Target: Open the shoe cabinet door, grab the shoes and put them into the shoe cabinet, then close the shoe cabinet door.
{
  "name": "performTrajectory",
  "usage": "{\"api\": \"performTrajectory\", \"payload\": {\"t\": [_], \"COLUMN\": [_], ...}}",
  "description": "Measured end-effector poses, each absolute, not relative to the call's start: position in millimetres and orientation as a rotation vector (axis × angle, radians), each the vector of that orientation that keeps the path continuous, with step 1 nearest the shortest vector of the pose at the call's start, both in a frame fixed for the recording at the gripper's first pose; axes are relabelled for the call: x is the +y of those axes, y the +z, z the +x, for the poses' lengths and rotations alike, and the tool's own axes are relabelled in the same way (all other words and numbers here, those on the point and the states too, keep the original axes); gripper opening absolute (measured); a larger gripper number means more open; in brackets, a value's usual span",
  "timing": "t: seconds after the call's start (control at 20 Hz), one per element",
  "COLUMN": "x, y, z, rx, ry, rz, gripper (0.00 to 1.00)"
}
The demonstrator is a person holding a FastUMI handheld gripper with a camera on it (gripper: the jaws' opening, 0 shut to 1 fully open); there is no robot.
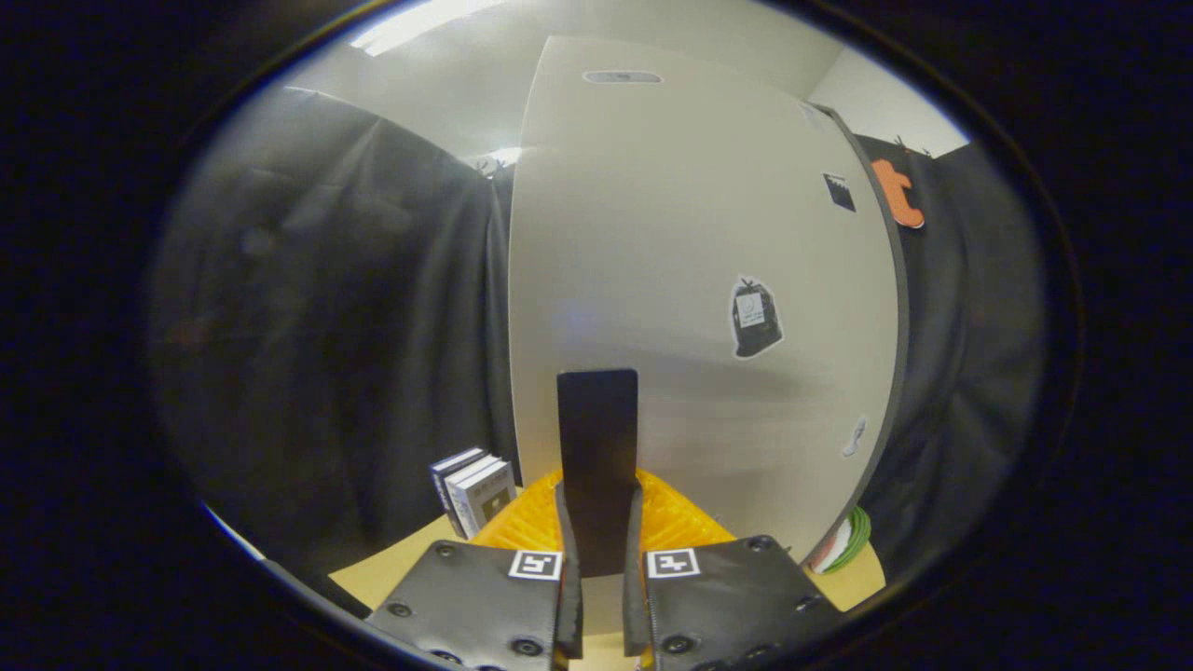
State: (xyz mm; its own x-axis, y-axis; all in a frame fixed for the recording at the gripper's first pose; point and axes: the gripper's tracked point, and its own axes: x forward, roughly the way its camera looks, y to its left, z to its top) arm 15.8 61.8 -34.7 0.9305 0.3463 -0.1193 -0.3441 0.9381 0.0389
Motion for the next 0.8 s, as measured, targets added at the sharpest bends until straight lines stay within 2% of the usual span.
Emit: {"api": "performTrajectory", "payload": {"t": [0.4, 0.8], "x": [1, -48], "y": [-26, -25], "z": [-25, -38], "rx": [0.134, 0.141], "ry": [0.394, 0.285], "rz": [0.001, -0.012], "gripper": [0.18, 0.18]}}
